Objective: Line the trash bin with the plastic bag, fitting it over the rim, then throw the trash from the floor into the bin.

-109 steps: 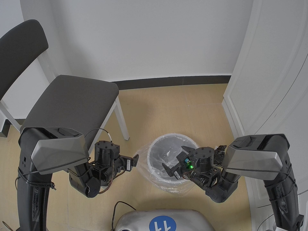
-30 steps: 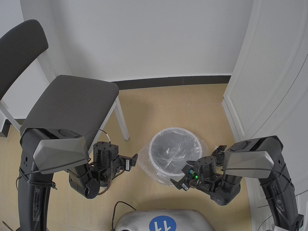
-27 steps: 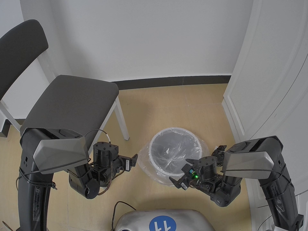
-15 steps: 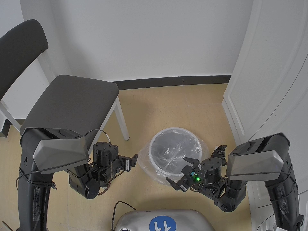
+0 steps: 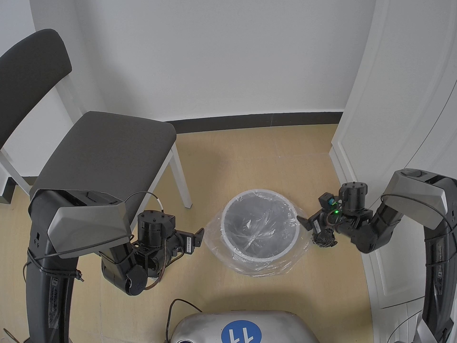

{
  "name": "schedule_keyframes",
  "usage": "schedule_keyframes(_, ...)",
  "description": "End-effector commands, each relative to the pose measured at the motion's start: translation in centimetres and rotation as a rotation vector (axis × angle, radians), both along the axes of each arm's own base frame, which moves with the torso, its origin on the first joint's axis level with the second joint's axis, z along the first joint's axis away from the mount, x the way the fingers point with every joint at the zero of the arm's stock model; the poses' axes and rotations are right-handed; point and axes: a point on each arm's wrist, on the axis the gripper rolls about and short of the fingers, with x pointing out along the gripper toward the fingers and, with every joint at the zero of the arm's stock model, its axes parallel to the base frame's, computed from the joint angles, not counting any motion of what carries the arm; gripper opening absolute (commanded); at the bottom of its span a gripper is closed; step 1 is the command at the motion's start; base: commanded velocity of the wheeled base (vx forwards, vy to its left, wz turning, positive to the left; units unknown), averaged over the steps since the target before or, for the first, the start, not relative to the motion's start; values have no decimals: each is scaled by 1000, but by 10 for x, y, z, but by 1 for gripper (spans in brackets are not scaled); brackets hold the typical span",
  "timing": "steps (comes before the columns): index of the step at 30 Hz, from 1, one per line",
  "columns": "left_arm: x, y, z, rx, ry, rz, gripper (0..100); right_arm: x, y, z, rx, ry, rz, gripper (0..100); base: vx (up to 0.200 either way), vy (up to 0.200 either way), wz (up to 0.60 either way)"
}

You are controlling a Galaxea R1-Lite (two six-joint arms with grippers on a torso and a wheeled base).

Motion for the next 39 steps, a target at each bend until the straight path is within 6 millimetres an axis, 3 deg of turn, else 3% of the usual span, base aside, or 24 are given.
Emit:
schedule_keyframes(1,0,0,1,-1,-1,1,100,37,-47,-15,26,43,-91,100,0,0,0)
schedule_keyframes(4,0,0,1,-2,-3,1,100,42,-48,-25,28,68,-97,100,0,0,0)
schedule_keyframes(6,0,0,1,0,-3,0,100,48,-50,-43,23,109,-106,100,0,0,0)
schedule_keyframes(12,0,0,0,8,-2,-3,100,56,-51,-62,19,168,-110,100,0,0,0)
schedule_keyframes(20,0,0,-1,8,-1,-3,100,73,-48,-70,75,271,-148,100,0,0,0)
schedule_keyframes(24,0,1,0,8,-2,-1,100,87,-29,-84,71,285,-118,100,0,0,0)
schedule_keyframes(39,0,1,-3,11,5,-1,100,101,-12,-95,137,335,-137,100,0,0,0)
